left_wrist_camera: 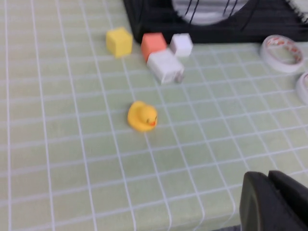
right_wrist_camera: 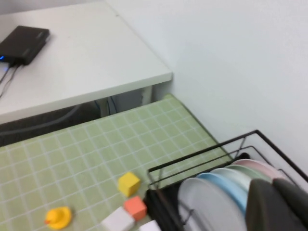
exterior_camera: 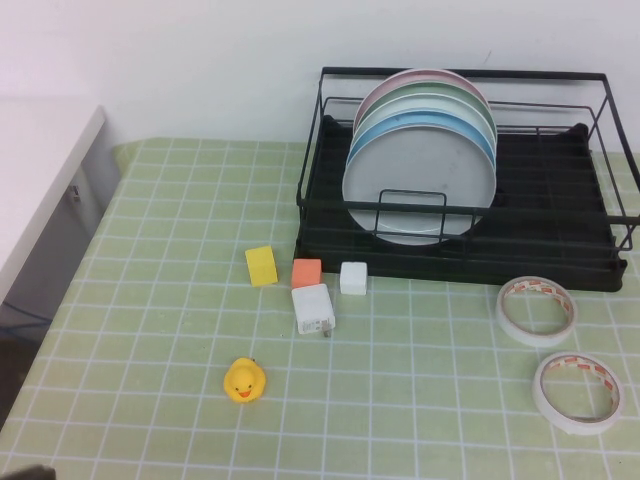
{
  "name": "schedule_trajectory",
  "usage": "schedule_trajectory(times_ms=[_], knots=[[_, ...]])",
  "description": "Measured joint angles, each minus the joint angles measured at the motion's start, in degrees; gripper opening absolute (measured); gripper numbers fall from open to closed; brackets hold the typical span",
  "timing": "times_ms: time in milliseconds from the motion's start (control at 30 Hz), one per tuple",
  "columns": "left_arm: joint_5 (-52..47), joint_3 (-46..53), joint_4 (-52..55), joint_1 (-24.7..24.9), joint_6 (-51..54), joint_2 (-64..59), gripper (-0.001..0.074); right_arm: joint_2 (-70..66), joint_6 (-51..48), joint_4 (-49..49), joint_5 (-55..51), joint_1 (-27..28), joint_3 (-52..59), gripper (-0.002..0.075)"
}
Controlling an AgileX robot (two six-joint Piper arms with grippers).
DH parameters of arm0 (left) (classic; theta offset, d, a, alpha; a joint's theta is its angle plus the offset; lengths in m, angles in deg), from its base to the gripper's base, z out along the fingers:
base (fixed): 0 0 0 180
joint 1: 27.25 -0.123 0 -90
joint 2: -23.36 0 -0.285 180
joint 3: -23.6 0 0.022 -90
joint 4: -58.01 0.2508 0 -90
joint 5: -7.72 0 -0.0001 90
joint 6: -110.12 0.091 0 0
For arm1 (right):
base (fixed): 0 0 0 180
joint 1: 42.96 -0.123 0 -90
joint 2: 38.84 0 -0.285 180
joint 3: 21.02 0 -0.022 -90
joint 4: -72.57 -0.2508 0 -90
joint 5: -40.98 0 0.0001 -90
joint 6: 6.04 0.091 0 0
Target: Place plate on rack
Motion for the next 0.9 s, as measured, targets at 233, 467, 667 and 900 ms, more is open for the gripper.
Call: schedule_trajectory(times_ms=[233,467,667,900], knots=[[8.31,7.78,0.00,0.00,-2.06,6.04,0.0000,25.10,-5.52,-0.22,8.10,-0.12,25.79,0.0010],[14.60,10.75,-0.19,0.00,-2.19,6.64,0.0000,46.43,-8.56,-3.96,22.19,-0.35,47.03,0.0010],[13.58,12.08,-0.19,0.00,-2.28,6.64,0.0000,57.92,-8.77,-5.36,25.30,-0.35,56.87,0.0010],[11.51,12.41,-0.19,0.00,-2.28,6.64,0.0000,63.33,-8.86,-5.64,18.88,-0.41,60.70,0.0010]])
